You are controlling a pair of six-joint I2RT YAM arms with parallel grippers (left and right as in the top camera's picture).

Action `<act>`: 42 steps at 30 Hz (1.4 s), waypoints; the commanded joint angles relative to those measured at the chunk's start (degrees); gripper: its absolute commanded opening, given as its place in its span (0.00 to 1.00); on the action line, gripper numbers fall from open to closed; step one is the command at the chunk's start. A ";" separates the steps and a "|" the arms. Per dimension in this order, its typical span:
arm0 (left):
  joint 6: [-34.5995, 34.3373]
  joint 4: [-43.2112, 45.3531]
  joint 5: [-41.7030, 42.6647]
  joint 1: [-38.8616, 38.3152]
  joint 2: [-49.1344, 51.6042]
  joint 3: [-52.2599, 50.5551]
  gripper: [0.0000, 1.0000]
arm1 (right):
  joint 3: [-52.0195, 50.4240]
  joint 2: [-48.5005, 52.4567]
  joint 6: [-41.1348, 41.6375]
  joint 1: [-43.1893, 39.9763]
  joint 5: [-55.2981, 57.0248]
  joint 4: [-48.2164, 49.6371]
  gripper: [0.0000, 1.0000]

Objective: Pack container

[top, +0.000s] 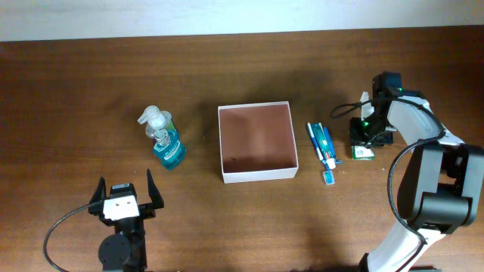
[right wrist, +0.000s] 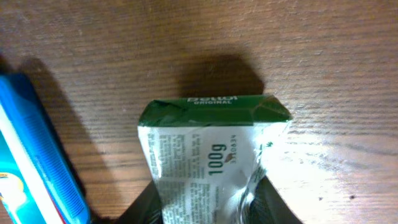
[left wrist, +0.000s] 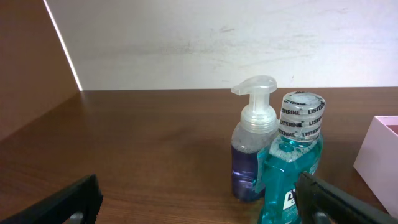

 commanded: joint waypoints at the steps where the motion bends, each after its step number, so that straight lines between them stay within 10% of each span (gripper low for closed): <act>1: 0.92 0.07 0.20 -0.28 -0.44 -0.33 0.99 | 1.68 0.90 0.09 0.07 0.44 -1.90 0.25; 15: 0.90 0.07 0.20 -0.28 -0.44 -0.33 0.99 | 11.78 0.92 0.55 0.81 -2.97 -8.92 0.27; 19: 0.92 0.07 0.20 -0.28 -0.44 -0.33 0.99 | 11.78 0.92 -0.09 0.81 -2.95 -6.88 0.57; 42: 0.92 0.07 0.20 -0.28 -0.44 -0.33 1.00 | 11.76 10.23 -8.79 0.81 -0.46 -1.29 0.86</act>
